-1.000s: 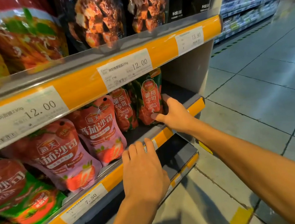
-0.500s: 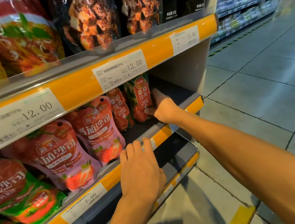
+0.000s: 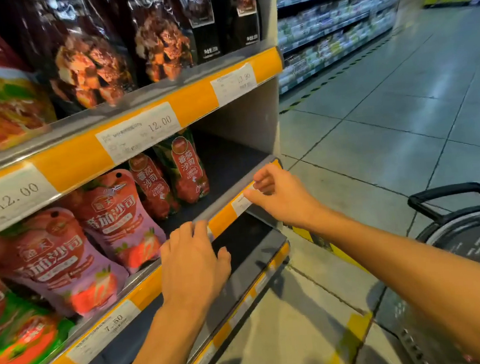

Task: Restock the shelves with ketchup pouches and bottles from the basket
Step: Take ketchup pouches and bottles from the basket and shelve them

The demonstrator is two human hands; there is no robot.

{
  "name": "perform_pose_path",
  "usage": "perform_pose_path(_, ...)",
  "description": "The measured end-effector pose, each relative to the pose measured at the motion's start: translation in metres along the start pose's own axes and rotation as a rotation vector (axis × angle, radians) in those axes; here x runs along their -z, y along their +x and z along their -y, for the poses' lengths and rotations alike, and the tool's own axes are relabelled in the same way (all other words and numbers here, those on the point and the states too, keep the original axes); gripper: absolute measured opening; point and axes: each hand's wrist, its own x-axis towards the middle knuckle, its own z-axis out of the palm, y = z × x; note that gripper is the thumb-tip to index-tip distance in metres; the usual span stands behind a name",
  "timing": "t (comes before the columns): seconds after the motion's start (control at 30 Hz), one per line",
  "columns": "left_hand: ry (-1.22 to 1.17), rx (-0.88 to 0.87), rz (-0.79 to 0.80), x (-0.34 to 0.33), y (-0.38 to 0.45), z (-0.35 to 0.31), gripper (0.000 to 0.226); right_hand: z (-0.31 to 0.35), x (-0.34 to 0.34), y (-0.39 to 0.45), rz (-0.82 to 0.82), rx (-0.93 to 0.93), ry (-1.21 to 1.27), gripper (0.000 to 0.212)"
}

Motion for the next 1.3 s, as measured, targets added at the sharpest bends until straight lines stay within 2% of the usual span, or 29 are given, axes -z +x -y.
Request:
perform_pose_path(0.17,-0.381,-0.104,0.076,0.008,-0.019,-0.051,0.038,-0.016,0.084,-0.094,-0.097,-0.19,-0.021,0.019)
perform_pose_path(0.4,-0.565,-0.354,0.247,0.009,-0.062,-0.185,0.026,-0.055,0.218,-0.219,-0.33,-0.439,-0.125,0.019)
perform_pose_path(0.57,-0.556,-0.596,0.442,-0.011,-0.088,-0.298,0.013,-0.114,0.275,-0.294,-0.527,-0.69,0.012,0.029)
perform_pose_path(0.7,-0.379,-0.785,0.677,-0.056,-0.11,-0.374,0.014,-0.168,0.289,-0.351,-0.513,-0.89,0.082,0.027)
perform_pose_path(0.8,-0.164,-0.938,0.791,-0.103,-0.123,-0.412,0.024,-0.213,0.291,-0.382,-0.394,-1.004,-0.051,0.028)
perform_pose_path(0.9,0.023,-1.003,0.879,-0.152,-0.125,-0.429,0.038,-0.248,0.29,-0.398,-0.134,-1.074,-0.2,0.035)
perform_pose_path(0.97,0.149,-1.014,0.922,-0.183,-0.121,-0.436,0.05,-0.265,0.289,-0.404,0.113,-1.063,-0.333,0.041)
perform_pose_path(1.03,0.253,-1.011,0.969,-0.212,-0.116,-0.443,0.06,-0.281,0.287,-0.409,0.332,-1.027,-0.447,0.056)
perform_pose_path(1.13,0.328,-0.976,1.001,-0.254,-0.109,-0.458,0.072,-0.309,0.279,-0.415,0.545,-0.938,-0.563,0.065)
perform_pose_path(1.2,0.4,-0.977,1.022,-0.279,-0.111,-0.467,0.071,-0.327,0.273,-0.418,0.666,-0.9,-0.614,0.075)
perform_pose_path(1.27,0.481,-1.003,1.071,-0.303,-0.122,-0.475,0.055,-0.343,0.27,-0.422,0.783,-0.896,-0.638,0.084)
perform_pose_path(1.3,0.501,-1.006,1.104,-0.313,-0.13,-0.478,0.046,-0.351,0.269,-0.425,0.831,-0.894,-0.652,0.082)
